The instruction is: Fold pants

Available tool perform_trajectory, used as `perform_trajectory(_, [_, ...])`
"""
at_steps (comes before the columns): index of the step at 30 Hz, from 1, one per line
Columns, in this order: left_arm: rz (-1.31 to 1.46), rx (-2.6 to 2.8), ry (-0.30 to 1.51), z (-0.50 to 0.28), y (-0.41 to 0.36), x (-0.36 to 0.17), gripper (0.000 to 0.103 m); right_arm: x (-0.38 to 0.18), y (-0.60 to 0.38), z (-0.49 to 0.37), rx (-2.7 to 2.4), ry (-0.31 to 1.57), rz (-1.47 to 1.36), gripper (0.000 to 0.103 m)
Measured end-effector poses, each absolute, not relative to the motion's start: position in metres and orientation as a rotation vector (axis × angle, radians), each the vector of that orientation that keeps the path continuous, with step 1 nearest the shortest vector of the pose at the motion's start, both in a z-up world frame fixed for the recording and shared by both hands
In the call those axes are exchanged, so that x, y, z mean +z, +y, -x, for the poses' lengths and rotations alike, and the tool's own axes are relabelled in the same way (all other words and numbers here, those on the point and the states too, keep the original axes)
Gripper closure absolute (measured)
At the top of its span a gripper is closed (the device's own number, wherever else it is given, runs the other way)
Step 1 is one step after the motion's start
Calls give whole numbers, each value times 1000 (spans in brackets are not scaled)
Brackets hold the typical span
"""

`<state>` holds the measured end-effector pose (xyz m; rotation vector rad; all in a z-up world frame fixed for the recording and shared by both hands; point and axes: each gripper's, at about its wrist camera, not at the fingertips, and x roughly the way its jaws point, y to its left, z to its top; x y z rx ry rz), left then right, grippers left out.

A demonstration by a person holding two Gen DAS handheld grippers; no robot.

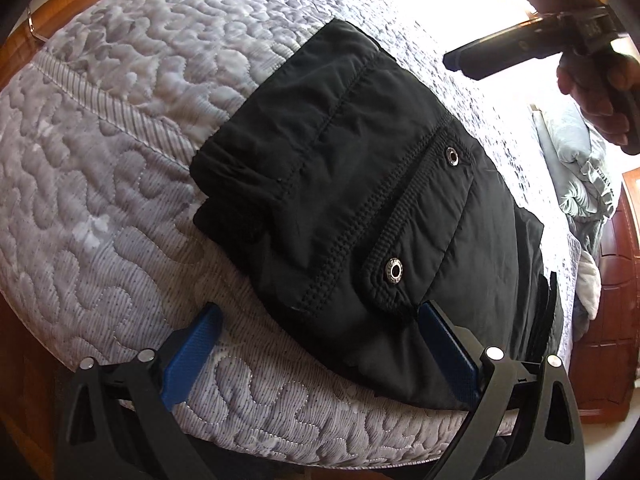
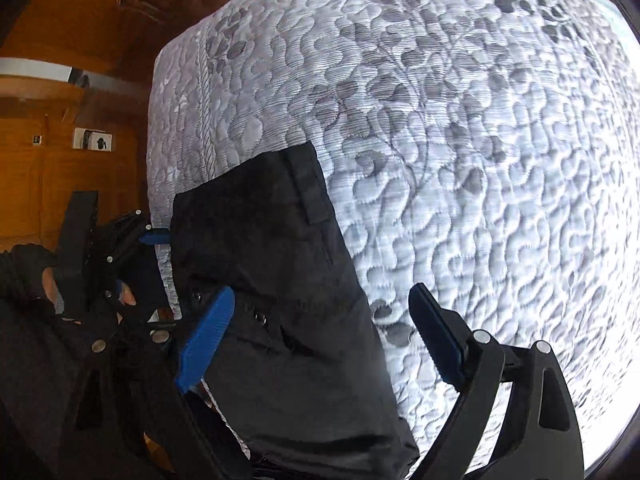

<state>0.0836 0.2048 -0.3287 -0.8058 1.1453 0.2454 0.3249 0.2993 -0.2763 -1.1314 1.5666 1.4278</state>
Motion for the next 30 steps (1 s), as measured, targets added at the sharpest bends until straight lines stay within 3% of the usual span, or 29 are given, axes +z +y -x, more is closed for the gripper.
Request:
perform_trajectory(15, [829,245,1149,-87,208,-332,4,-311,327,-325,1522,1650,1147,13])
perform_trajectory(22, [1252,180,964,-41,257,-341,4,-313,330,-329,1550,1672,1146,12])
perform_trajectory(30, [1258,149,929,-62,256,-346,4,-319,329,-334,1597,1727,1107,12])
